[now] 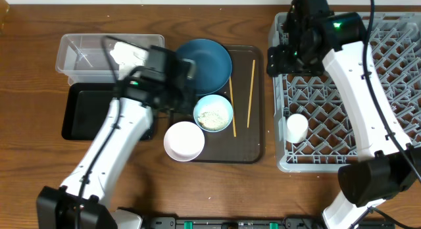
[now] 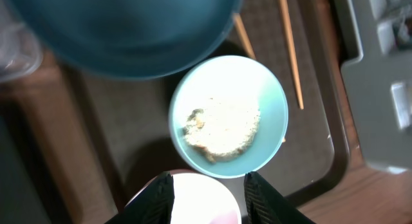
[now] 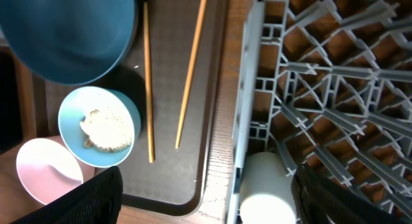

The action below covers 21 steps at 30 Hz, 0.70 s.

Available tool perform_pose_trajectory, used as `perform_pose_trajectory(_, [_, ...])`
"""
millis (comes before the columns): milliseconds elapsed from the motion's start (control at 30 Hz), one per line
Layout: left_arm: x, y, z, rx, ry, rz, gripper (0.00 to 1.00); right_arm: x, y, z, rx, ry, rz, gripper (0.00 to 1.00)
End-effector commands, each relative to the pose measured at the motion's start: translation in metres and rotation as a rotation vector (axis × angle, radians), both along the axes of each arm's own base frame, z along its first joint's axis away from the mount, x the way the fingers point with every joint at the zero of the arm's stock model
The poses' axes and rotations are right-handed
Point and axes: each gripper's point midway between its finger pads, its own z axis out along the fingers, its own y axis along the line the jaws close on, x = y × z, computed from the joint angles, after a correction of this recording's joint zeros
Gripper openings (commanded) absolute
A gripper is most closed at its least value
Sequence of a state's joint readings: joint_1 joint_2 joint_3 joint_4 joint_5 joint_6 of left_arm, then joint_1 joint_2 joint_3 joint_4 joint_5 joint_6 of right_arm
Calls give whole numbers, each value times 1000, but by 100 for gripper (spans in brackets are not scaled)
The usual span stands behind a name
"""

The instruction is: Sort waste into correct bins and load items into the dishwasher rack

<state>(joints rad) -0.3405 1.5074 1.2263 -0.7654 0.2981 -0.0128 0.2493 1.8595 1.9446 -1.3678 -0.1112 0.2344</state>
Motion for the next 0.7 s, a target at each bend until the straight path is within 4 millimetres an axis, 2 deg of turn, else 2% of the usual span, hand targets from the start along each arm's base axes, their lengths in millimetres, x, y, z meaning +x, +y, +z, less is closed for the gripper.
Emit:
perform_pose_trajectory(0, [0, -16, 1, 151, -97, -90, 40, 3, -25, -4, -3, 22, -76, 82])
perform_pose_trajectory(133, [-7, -44, -7, 263, -163, -180, 43, 1, -54, -6, -14, 50, -121, 83])
perform_pose_trajectory(267, [-19, -69, -28, 315, -150, -263, 43, -3, -67, -7, -18, 75, -152, 83])
perform_pose_trajectory(467, [-26, -84, -68, 363, -77, -317, 43, -5, -66, -8, -19, 83, -149, 82])
perform_pose_trajectory(567, [-28, -85, -78, 369, -51, -327, 43, -6, -64, -8, -20, 85, -144, 83])
perform_pose_trajectory(667, [-34, -91, -79, 332, -30, -346, 43, -6, -61, -8, -20, 85, -137, 82])
